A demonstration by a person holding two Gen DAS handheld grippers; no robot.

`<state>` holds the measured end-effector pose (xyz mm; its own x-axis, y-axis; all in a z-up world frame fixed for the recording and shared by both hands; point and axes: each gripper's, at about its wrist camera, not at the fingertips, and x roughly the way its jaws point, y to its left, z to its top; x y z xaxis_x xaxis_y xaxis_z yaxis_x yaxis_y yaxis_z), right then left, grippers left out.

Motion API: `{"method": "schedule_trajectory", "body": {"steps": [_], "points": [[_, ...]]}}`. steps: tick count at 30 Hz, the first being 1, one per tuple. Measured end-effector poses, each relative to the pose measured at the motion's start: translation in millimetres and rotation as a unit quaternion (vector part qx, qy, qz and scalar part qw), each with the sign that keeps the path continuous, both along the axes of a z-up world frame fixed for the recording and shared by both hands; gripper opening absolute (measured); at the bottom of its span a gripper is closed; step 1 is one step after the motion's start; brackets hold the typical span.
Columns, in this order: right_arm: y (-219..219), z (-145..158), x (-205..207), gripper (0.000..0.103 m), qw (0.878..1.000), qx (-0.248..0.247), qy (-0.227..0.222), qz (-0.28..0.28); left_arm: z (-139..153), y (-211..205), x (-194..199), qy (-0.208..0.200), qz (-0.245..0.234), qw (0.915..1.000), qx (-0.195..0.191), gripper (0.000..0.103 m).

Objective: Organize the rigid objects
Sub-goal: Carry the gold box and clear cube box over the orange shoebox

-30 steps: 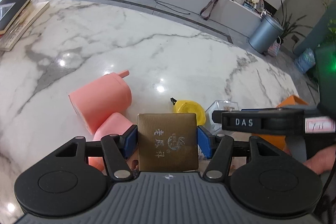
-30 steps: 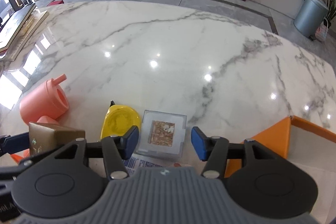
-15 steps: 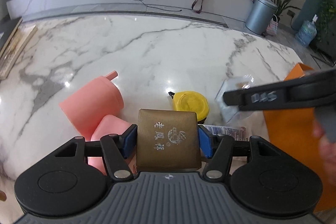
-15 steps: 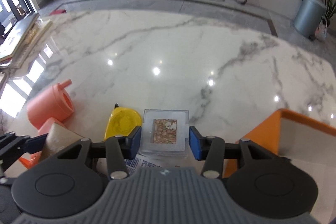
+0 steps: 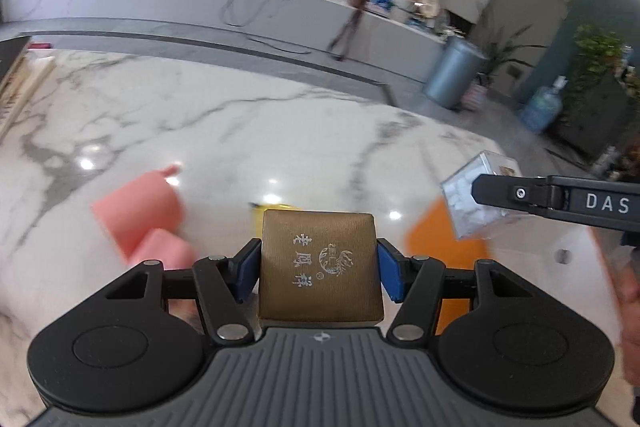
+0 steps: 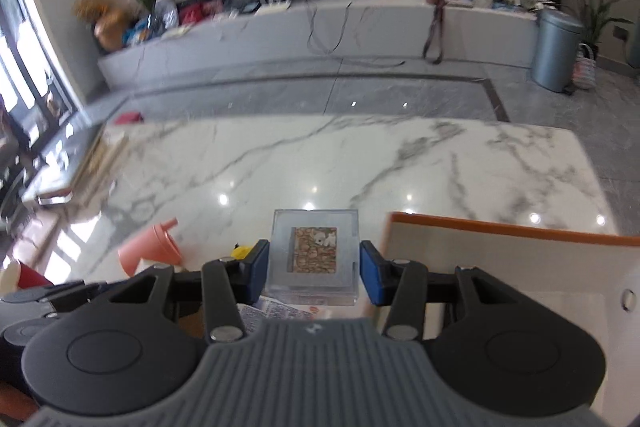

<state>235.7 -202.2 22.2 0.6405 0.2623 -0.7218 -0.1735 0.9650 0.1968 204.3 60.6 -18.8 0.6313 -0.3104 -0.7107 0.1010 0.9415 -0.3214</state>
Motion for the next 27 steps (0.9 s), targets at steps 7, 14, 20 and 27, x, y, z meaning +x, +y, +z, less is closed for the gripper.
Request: {"method": "schedule_trajectory", "body": {"steps": [7,14,20,27], "points": [[-65,16,-47,0.048,0.998,0.009,-0.023,-0.061,42,-52,-15,-0.026,-0.092,0.9953,-0.012,0.069],[-122,-11,-82,0.048,0.99,0.037,0.018,-0.137,60,-116,-22,-0.03,-0.178,0.9832,0.029,0.069],[-153,-36,-92,0.048,0.98,0.084,0.056,-0.172,47,-162,-19,0.028,-0.228,0.9728,0.034,0.069],[-174,-51,-92,0.048,0.975,0.108,0.066,-0.184,19,-213,-15,0.08,-0.293,0.9445,0.125,0.068]]}}
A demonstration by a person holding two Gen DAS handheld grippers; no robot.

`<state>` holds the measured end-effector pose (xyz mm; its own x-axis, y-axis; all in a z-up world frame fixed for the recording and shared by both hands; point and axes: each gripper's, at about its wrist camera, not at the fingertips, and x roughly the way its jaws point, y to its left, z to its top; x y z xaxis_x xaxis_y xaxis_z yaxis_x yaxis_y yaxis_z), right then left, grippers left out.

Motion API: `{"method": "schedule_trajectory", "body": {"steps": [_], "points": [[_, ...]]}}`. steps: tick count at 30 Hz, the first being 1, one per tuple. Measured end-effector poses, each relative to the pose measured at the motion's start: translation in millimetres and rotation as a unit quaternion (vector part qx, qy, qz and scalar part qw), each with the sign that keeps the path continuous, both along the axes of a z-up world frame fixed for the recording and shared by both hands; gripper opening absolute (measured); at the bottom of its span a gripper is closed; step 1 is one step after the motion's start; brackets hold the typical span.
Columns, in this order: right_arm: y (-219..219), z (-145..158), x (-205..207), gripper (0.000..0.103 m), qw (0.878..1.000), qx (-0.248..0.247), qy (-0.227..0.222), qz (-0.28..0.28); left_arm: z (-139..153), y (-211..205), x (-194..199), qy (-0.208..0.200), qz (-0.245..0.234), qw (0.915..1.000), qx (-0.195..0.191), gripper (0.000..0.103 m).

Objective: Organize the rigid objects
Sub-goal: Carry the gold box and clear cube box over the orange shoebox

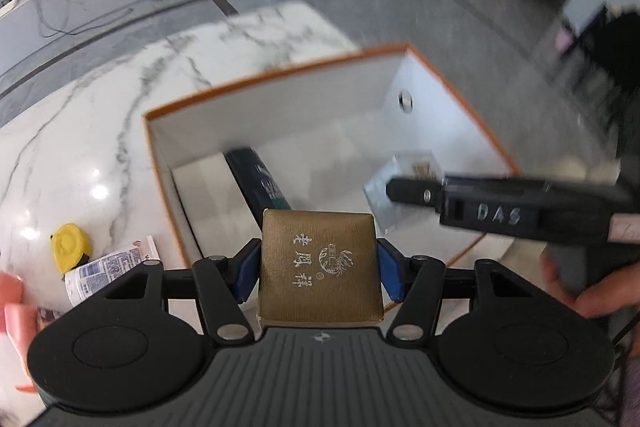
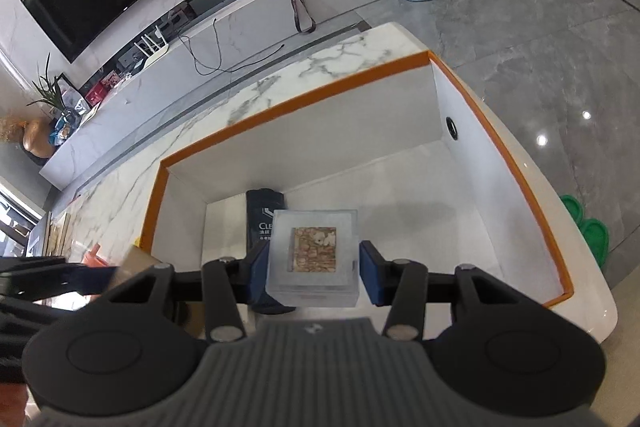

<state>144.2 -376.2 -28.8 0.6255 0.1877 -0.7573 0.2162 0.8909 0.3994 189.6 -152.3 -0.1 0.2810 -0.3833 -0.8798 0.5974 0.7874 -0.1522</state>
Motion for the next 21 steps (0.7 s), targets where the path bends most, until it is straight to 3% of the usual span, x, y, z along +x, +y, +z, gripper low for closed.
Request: {"method": "schedule_trajectory", "body": {"steps": [5,8,15,21], "points": [[0,-16,10,0.048,1.0,0.018,0.013,0.017,-11,-12,10,0.036,0.019,0.9979,0.05,0.067],[-3,-24,9,0.048,0.999,0.022,0.018,0.017,-15,-14,18,0.063,0.055,0.9952,0.051,0.067],[-20,-28,6,0.048,1.0,0.024,0.017,-0.003,-28,-26,21,0.061,0.066,0.9938,0.065,0.067],[-14,-32,7,0.048,0.999,0.032,0.023,0.015,-40,-35,12,0.037,0.042,0.9921,0.112,0.067]]}}
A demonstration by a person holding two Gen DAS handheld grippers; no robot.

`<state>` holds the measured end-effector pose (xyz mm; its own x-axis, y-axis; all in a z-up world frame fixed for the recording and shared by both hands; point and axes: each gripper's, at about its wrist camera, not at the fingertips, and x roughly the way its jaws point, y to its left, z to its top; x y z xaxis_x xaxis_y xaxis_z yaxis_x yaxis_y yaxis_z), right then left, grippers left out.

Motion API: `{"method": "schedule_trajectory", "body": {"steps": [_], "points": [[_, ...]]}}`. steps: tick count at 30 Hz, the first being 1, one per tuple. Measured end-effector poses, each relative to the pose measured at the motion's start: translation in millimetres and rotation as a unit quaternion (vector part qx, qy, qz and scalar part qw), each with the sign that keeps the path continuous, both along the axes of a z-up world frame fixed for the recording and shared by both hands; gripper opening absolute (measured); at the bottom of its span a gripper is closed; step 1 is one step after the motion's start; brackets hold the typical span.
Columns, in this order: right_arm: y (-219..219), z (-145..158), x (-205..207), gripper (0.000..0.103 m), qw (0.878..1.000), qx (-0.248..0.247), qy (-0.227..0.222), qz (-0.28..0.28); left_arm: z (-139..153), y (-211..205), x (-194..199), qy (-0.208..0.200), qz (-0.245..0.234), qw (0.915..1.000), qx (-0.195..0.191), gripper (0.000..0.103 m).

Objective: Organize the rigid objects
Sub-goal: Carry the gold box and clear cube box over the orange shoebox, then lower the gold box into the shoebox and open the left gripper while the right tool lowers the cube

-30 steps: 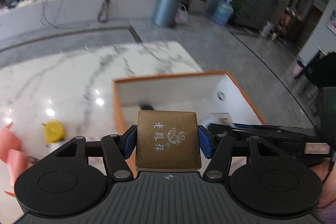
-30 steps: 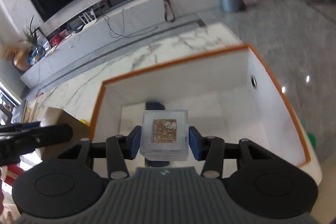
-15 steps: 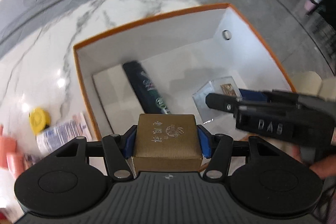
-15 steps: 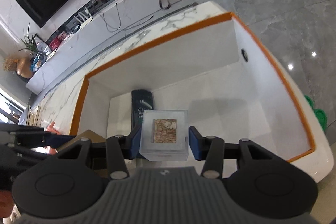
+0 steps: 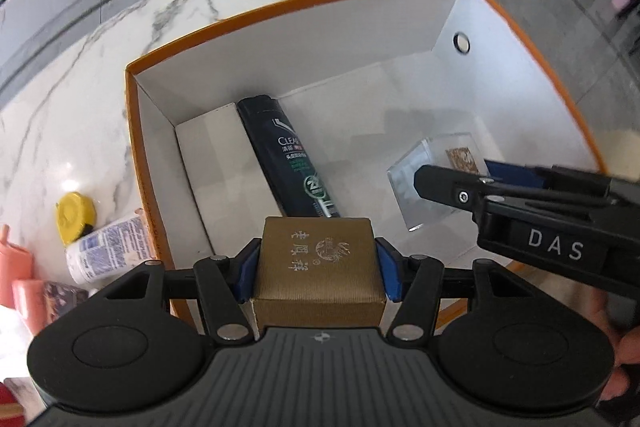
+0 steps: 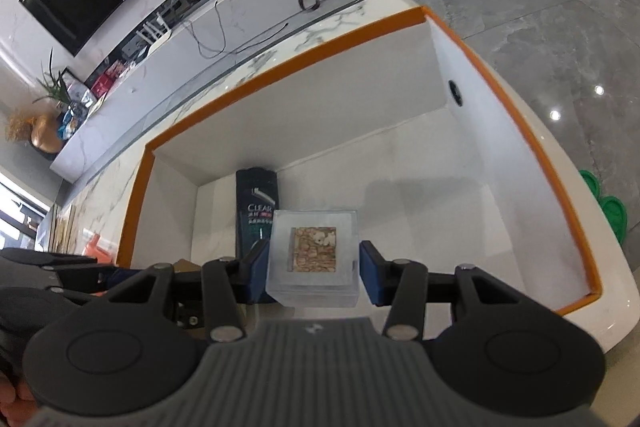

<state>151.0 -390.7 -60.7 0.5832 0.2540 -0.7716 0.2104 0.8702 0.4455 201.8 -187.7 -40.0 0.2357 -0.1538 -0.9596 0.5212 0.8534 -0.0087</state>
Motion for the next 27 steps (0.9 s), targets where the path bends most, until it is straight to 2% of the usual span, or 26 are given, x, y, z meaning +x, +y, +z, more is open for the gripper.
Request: {"method": "schedule_trajectory", "body": {"steps": [5,10,15,27], "points": [[9,-2,4,0.048,1.0,-0.007,0.009,0.02,-7,-4,0,0.0,-0.014,0.9995,0.027,0.067],[16,-6,10,0.048,0.999,-0.017,0.026,0.038,-13,0,4,0.013,-0.006,0.9993,0.034,0.067],[22,-10,14,0.048,0.998,-0.018,0.036,0.047,-16,4,2,0.027,-0.008,0.9993,0.026,0.072],[28,-12,17,0.048,0.996,-0.047,0.051,0.052,2,11,-11,-0.001,-0.011,0.9998,0.015,0.072]]}}
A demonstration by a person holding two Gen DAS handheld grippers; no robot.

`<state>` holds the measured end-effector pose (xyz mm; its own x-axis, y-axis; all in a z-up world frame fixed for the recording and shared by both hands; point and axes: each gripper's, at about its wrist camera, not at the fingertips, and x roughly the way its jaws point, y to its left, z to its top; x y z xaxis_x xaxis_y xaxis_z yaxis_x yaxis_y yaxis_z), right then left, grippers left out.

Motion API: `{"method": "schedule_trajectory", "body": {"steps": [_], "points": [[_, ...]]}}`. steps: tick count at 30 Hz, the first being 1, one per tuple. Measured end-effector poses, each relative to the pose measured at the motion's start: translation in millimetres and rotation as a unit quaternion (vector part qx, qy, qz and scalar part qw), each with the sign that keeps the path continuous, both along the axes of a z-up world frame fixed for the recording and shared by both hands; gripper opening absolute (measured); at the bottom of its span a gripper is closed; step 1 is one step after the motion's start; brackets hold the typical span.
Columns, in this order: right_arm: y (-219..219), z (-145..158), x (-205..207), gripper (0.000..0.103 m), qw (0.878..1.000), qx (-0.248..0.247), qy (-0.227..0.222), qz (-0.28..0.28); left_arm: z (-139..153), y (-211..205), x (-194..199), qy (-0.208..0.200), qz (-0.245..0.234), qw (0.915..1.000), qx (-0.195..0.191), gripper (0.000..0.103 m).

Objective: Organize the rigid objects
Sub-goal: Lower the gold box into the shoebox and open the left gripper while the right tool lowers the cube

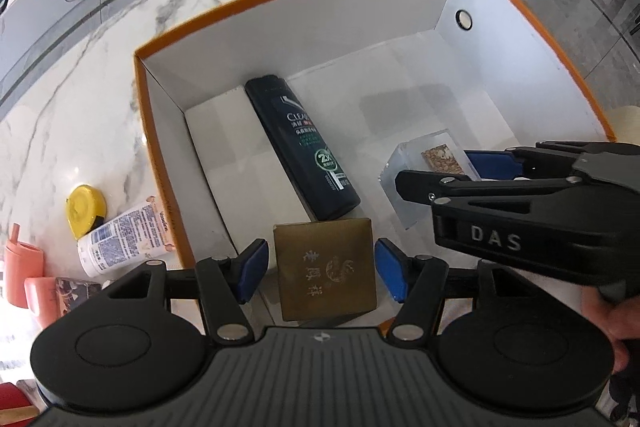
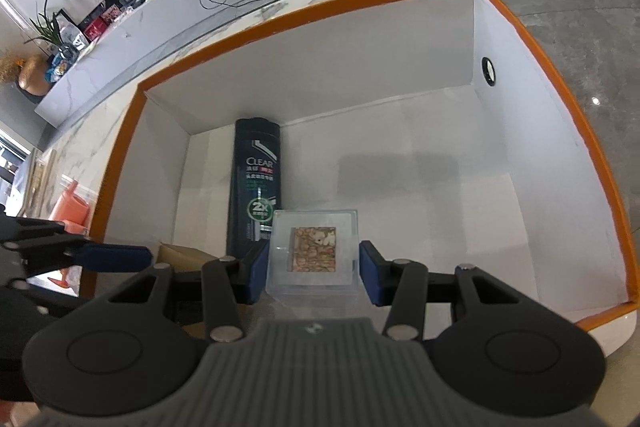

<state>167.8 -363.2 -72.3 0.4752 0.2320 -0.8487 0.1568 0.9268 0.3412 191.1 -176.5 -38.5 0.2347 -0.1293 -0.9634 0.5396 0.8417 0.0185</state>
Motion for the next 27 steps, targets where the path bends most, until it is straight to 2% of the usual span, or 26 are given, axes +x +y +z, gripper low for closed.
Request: {"method": "schedule_trajectory", "body": {"steps": [10,15,18,21,27], "points": [[11,-3,2,0.048,1.0,-0.021,0.011,0.015,29,17,-14,-0.053,-0.001,0.9986,-0.007,0.07],[26,-5,3,0.048,0.998,-0.031,0.025,0.045,35,23,-17,-0.06,0.005,0.9981,-0.012,0.07],[36,-5,2,0.048,0.997,-0.036,0.031,0.061,37,26,-18,-0.064,0.008,0.9978,-0.012,0.062],[47,-7,3,0.048,0.995,-0.041,0.043,0.08,40,32,-19,-0.067,0.014,0.9975,-0.015,0.062],[48,-9,1,0.048,0.995,-0.026,0.056,0.072,50,43,-21,-0.075,0.024,0.9963,-0.036,0.062]]}}
